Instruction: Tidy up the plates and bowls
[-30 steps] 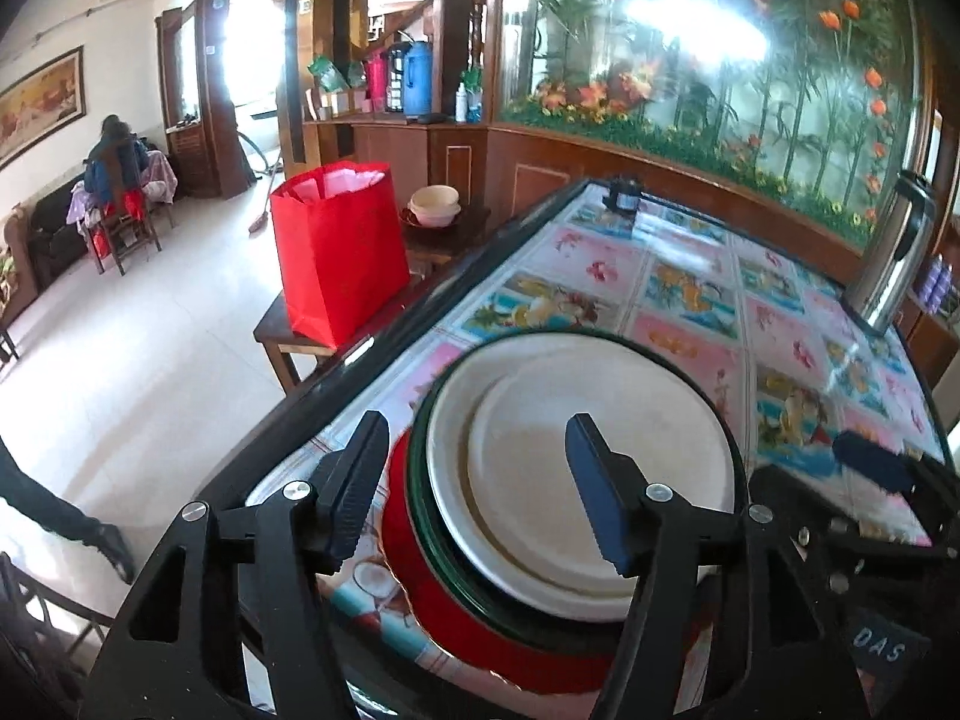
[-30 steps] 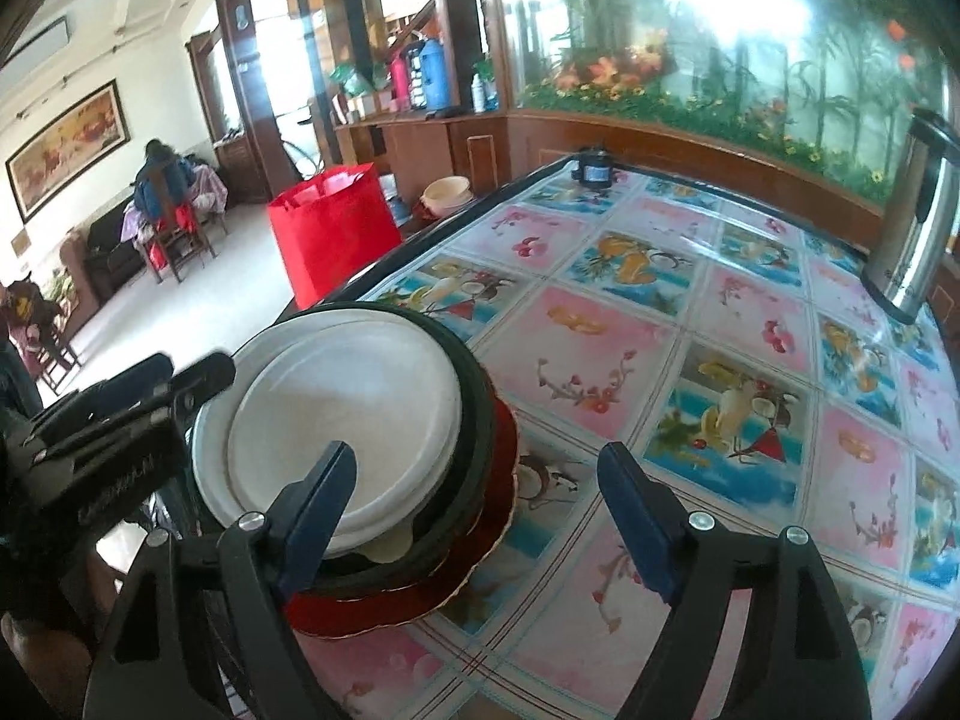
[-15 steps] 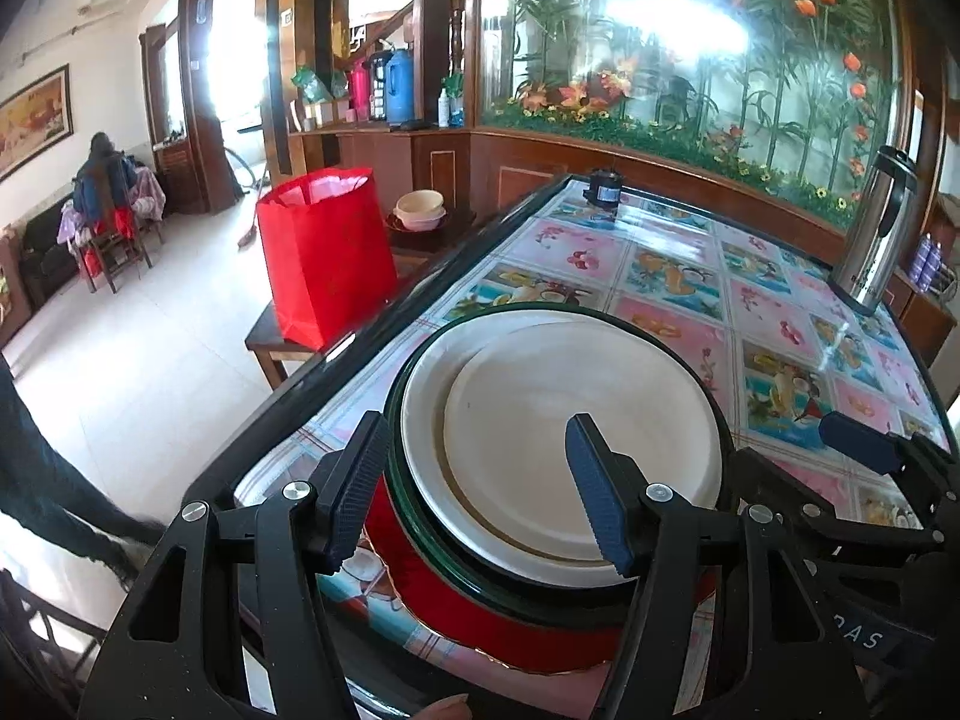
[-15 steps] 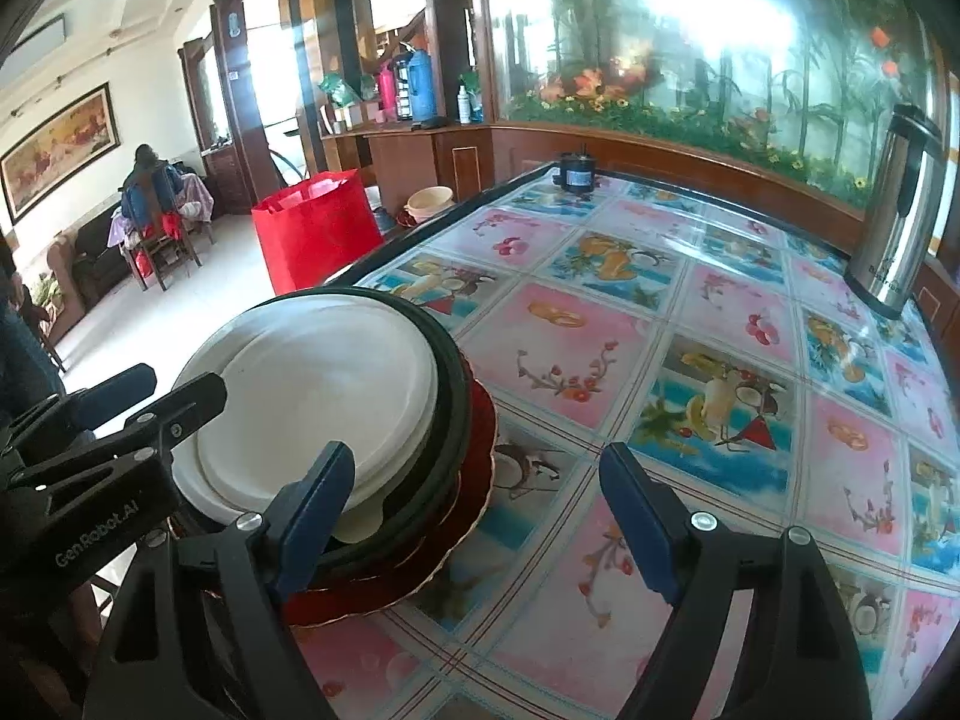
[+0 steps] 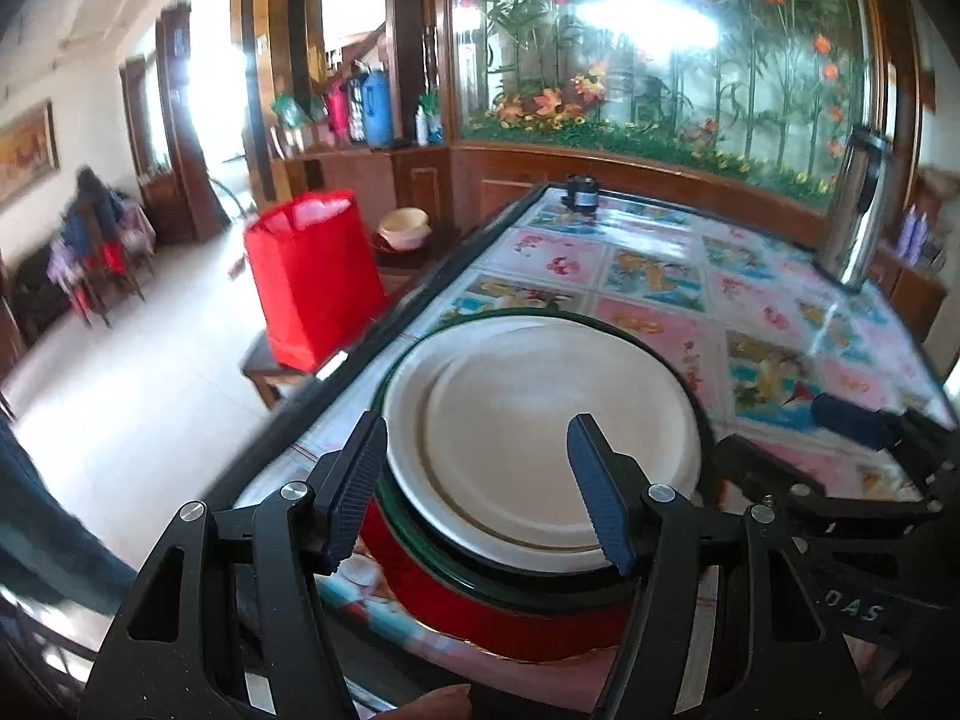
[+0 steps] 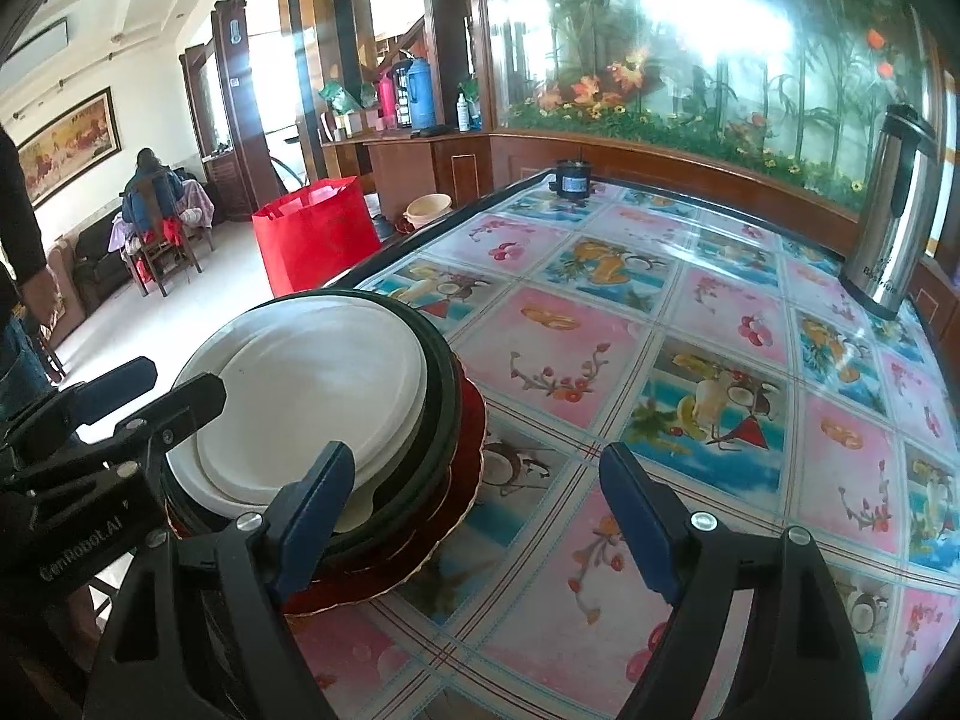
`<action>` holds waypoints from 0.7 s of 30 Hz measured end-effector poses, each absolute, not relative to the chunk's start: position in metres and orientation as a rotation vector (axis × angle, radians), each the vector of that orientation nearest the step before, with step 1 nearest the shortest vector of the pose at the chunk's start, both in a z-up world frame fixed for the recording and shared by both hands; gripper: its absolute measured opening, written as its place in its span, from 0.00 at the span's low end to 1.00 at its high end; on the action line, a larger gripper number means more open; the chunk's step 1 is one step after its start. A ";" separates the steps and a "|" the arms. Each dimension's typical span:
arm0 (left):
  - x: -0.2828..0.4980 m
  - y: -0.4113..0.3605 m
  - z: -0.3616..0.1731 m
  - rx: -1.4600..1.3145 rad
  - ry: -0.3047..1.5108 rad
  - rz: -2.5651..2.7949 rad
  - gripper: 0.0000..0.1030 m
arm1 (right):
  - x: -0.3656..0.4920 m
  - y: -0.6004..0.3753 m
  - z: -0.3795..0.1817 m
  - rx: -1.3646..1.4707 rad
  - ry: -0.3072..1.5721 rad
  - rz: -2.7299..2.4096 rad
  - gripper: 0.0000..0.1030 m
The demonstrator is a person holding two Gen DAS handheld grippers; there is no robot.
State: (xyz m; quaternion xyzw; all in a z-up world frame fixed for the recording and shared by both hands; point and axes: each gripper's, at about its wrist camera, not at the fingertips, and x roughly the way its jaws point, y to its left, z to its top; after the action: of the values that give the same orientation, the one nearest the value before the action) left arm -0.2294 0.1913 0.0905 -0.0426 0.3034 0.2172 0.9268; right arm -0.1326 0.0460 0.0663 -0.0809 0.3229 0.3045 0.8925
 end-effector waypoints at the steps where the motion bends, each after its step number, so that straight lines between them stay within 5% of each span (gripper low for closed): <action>1: -0.229 0.190 0.090 -0.086 0.625 0.432 0.62 | -0.133 0.046 0.066 -0.169 0.669 0.632 0.81; 21: -0.232 0.194 0.096 -0.130 0.601 0.397 0.62 | -0.132 0.042 0.068 -0.189 0.670 0.631 0.81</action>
State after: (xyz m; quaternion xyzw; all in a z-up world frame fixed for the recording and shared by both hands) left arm -0.2320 0.1942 0.0958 -0.0636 0.2940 0.1940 0.9337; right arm -0.1323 0.0425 0.0685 -0.0912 0.3229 0.3042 0.8916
